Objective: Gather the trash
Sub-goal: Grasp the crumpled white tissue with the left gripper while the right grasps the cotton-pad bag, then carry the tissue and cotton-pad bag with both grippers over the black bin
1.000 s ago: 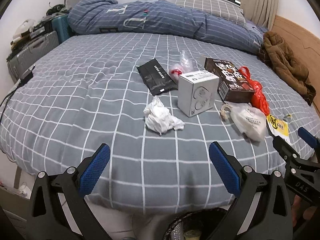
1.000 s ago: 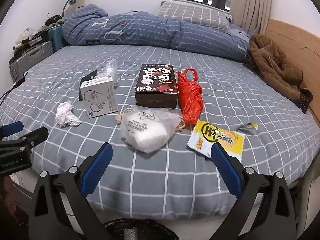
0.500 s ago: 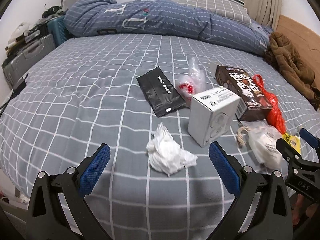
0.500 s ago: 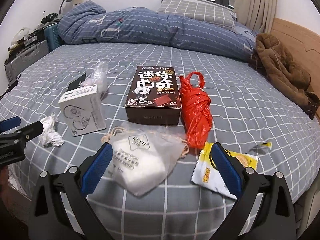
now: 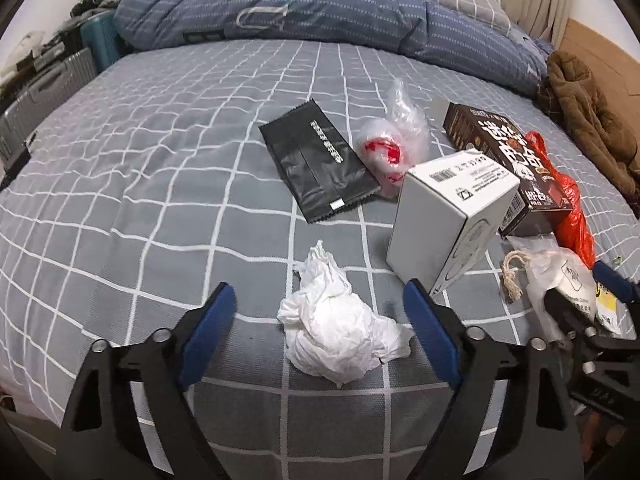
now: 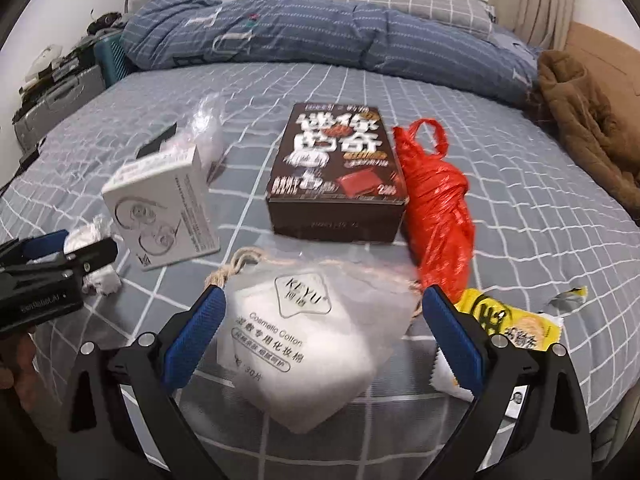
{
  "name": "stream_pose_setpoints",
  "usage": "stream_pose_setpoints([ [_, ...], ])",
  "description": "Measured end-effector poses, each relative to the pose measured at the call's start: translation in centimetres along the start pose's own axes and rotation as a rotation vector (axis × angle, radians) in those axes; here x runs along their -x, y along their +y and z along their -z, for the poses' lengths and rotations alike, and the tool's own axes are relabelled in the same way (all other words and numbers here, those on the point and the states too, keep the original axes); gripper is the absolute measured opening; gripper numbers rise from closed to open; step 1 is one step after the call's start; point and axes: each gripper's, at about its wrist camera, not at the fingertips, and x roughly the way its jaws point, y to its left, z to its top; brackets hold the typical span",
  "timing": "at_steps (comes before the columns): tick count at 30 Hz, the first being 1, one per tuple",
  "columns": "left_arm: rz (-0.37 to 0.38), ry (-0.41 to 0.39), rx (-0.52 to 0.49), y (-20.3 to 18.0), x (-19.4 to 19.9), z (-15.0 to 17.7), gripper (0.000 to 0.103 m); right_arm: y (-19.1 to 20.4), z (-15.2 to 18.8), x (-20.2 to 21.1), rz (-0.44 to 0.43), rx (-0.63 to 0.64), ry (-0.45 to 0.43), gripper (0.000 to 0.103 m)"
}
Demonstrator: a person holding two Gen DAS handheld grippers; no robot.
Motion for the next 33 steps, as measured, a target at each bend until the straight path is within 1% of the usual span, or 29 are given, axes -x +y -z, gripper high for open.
stream_pose_setpoints([
  [1, 0.005, 0.009, 0.0, 0.0, -0.2, 0.1, 0.075, 0.0, 0.2, -0.3, 0.002, -0.004, 0.008, 0.095],
  [2, 0.009, 0.016, -0.001, 0.0, -0.3, 0.2, 0.07, -0.1, 0.4, -0.5, -0.006, -0.016, 0.015, 0.094],
  [3, 0.013, 0.026, -0.002, 0.0, -0.5, 0.3, 0.064, -0.1, 0.5, -0.7, -0.023, -0.028, 0.025, 0.09],
  [7, 0.007, 0.036, -0.012, 0.0, -0.7, 0.5, 0.053, 0.1, 0.6, -0.7, -0.05, -0.028, 0.036, 0.077],
  [9, 0.0, 0.036, -0.015, -0.1, -0.7, 0.5, 0.042, 0.1, 0.6, -0.8, -0.056, -0.028, 0.042, 0.074],
  [10, -0.004, 0.037, -0.017, -0.1, -0.7, 0.5, 0.04, 0.2, 0.7, -0.8, -0.057, -0.029, 0.043, 0.071],
  [12, -0.015, 0.034, -0.012, 0.0, -0.8, 0.6, 0.032, 0.1, 0.6, -0.9, -0.061, -0.032, 0.044, 0.067],
  [14, -0.012, 0.034, 0.0, 0.2, -0.8, 0.6, 0.029, 0.0, 0.5, -0.8, -0.068, -0.037, 0.043, 0.065],
  [18, 0.001, 0.033, 0.006, 0.4, -0.4, 0.4, 0.02, -0.2, 0.3, -0.3, -0.071, -0.047, 0.029, 0.061],
  [25, 0.039, 0.01, 0.006, 0.0, 1.1, 0.1, 0.018, -0.8, -0.2, 1.3, -0.073, -0.069, -0.013, 0.06],
  [33, 0.07, -0.016, -0.002, -0.6, 2.8, 0.4, 0.018, -0.8, -0.3, 2.6, -0.082, -0.075, -0.037, 0.06],
])
